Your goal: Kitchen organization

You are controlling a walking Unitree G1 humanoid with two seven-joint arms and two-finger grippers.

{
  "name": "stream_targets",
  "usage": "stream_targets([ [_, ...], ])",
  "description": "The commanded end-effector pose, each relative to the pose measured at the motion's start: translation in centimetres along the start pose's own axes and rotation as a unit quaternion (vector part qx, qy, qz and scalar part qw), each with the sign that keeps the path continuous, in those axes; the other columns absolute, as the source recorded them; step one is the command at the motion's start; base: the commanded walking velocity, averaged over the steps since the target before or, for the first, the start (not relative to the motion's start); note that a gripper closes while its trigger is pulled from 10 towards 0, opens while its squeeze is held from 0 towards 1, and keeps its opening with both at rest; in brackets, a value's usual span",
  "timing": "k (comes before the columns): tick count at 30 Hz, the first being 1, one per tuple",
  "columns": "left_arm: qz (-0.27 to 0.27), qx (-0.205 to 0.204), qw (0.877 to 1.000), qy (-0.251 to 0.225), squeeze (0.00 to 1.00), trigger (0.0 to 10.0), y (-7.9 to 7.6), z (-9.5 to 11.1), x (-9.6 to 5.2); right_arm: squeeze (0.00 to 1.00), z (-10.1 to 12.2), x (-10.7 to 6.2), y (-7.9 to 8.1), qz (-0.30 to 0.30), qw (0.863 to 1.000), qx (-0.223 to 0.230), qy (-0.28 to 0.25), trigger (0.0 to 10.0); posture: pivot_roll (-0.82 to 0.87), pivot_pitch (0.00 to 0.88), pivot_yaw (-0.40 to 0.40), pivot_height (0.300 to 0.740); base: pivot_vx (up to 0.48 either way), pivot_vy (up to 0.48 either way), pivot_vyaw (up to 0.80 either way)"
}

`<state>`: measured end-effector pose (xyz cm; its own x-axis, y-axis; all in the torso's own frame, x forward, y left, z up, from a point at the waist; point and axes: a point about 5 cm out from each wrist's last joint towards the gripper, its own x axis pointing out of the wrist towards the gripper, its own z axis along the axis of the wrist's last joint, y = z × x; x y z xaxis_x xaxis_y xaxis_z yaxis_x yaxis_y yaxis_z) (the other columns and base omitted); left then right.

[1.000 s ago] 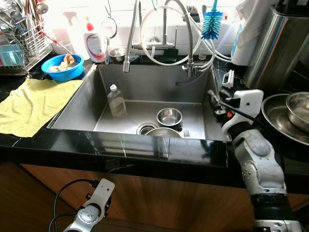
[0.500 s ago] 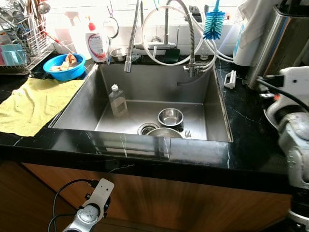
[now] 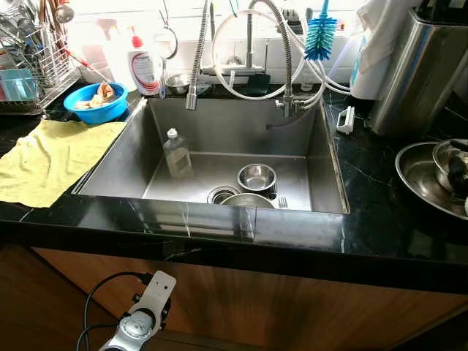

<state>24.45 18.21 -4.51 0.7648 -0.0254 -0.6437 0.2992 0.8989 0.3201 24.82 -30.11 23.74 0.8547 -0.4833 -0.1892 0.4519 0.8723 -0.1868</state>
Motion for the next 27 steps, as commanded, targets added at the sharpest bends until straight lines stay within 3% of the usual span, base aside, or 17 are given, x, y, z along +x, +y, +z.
stream_targets([
  [1, 0.001, 0.001, 1.0, 0.016, 0.0, 10.0, 0.2, -0.7, -0.2, 0.0, 0.4, -0.5, -0.4, -0.002, 1.0, 0.004, -0.003, 10.0, -0.2, 0.0, 0.067, 0.74, 0.0, 0.0, 0.0],
  [9, 0.0, 0.001, 1.0, 0.019, 0.0, 10.0, 0.2, -0.9, -0.2, 0.0, 0.6, -0.4, -0.8, 0.033, 0.999, -0.03, 0.0, 10.0, -0.2, 0.0, 0.067, 0.74, 0.0, 0.0, 0.0],
  [19, 0.0, 0.004, 1.0, 0.027, 0.0, 10.0, 0.2, -1.4, -0.4, 0.0, 0.3, 0.4, -1.7, 0.079, 0.99, -0.12, 0.014, 10.0, -0.19, 0.0, 0.068, 0.74, 0.0, 0.0, 0.0],
  [27, 0.001, 0.006, 1.0, 0.025, 0.0, 10.0, 0.4, -1.4, -0.4, 0.0, -0.1, 0.9, -2.1, 0.104, 0.987, -0.123, 0.013, 10.0, -0.19, 0.0, 0.069, 0.74, 0.0, 0.0, 0.0],
])
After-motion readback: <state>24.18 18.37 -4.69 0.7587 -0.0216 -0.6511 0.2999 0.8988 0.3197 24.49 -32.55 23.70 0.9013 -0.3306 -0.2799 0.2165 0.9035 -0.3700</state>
